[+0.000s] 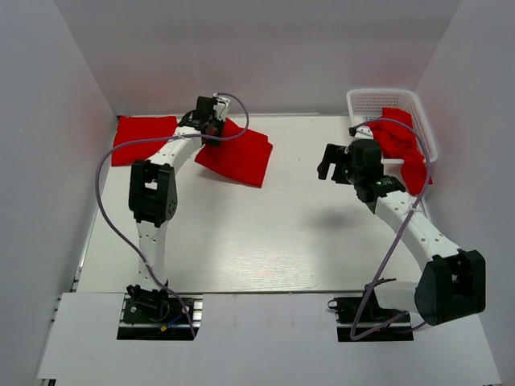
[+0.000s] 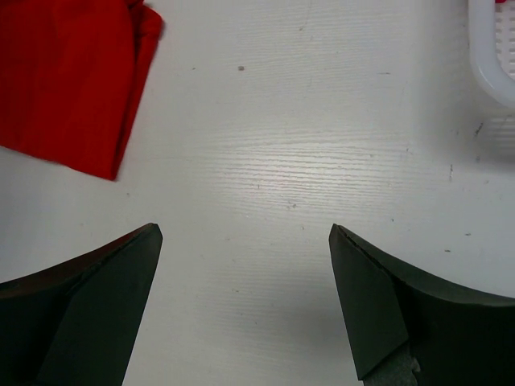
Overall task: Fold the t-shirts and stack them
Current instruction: Put the neatly folded tshirt into the corner of the board with the left arm
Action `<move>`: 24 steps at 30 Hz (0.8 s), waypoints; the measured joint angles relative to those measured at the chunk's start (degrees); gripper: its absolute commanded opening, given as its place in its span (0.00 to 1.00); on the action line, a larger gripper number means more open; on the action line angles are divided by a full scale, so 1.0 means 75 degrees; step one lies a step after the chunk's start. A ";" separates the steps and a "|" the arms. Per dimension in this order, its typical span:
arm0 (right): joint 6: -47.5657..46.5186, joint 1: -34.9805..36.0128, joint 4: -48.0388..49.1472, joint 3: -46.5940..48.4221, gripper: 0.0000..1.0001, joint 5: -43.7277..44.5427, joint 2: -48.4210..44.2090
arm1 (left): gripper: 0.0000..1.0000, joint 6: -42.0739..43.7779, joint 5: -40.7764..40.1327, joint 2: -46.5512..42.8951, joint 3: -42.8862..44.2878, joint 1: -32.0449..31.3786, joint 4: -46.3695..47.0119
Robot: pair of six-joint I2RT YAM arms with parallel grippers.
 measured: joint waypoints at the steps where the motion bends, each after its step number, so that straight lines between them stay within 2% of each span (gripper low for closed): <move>1: -0.0006 0.0000 -0.0015 -0.0015 0.90 0.0047 -0.0047 | 0.00 0.0096 -0.0070 -0.0038 0.0082 0.0026 -0.0003; 11: -0.0152 0.0000 -0.0373 -0.0015 0.90 0.0411 -0.0388 | 0.00 0.1527 -0.0947 -0.0254 0.1137 0.0114 -0.0504; 24: -0.0233 0.0000 -0.0714 -0.0015 0.90 0.0481 -0.0519 | 0.00 0.2926 -0.1894 -0.1370 0.0833 0.0318 -0.0087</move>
